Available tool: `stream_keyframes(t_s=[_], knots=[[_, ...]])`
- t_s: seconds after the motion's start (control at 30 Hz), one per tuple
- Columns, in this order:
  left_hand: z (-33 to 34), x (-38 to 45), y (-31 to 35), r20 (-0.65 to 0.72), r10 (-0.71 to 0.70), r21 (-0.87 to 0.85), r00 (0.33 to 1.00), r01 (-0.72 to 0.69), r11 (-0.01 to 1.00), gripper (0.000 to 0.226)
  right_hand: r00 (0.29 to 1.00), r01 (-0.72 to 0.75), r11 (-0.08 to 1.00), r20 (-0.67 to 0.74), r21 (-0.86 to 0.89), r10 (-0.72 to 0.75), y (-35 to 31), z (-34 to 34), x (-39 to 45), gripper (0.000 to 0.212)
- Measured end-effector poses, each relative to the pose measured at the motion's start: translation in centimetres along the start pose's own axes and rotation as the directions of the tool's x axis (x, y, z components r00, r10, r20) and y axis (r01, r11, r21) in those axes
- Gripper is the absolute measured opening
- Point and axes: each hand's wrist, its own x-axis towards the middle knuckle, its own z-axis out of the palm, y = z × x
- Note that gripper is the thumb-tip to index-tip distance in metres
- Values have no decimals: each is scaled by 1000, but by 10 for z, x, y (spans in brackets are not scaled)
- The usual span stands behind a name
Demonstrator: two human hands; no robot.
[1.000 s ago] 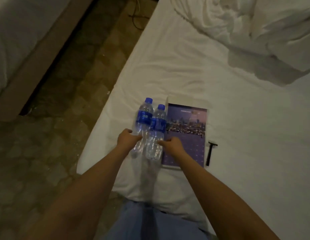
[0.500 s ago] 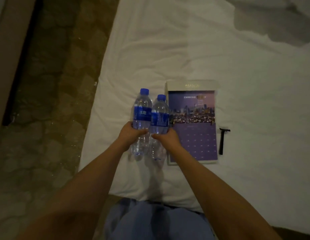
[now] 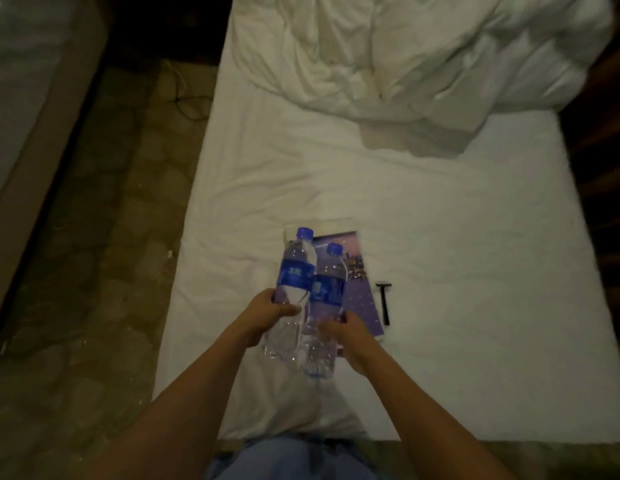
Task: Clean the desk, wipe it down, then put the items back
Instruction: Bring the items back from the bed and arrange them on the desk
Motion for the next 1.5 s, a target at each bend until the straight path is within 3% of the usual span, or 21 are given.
stream_keyframes(t_s=[0.1,0.23,0.33,0.47,0.6,0.73,0.9,0.97,1.13,1.3,1.5], knots=[[32,-28,25,88,100,64,991,-106,992,26,995,83,993,-57,82,-78,-3,-31,-42,35],[100,-71,52,213,204,152,955,-239,959,32,970,199,964,-173,177,-168,15,-85,-107,32],[165,-111,62,338,248,188,908,-323,927,24,938,267,938,-281,220,-201,43,-135,-160,34],[268,-166,55,466,277,262,840,-430,864,38,865,397,872,-435,287,-251,104,-208,-240,31],[372,-218,26,630,240,309,738,-522,795,48,761,483,816,-614,319,-210,181,-272,-309,45],[473,-270,-16,719,230,318,656,-605,730,40,658,561,764,-731,319,-178,265,-325,-378,45],[583,-342,-65,835,163,313,526,-697,645,28,506,686,631,-861,361,-58,358,-369,-452,45],[625,-371,-83,886,108,303,451,-741,600,25,443,744,552,-897,376,14,392,-381,-479,38],[721,-435,-126,972,-74,232,224,-851,471,27,305,847,394,-933,357,190,468,-409,-531,47],[833,-480,-194,964,-229,223,137,-885,409,29,145,909,309,-909,278,390,548,-449,-571,43],[974,-548,-287,877,-478,143,-50,-922,359,27,-2,939,281,-812,200,583,647,-503,-638,39]])
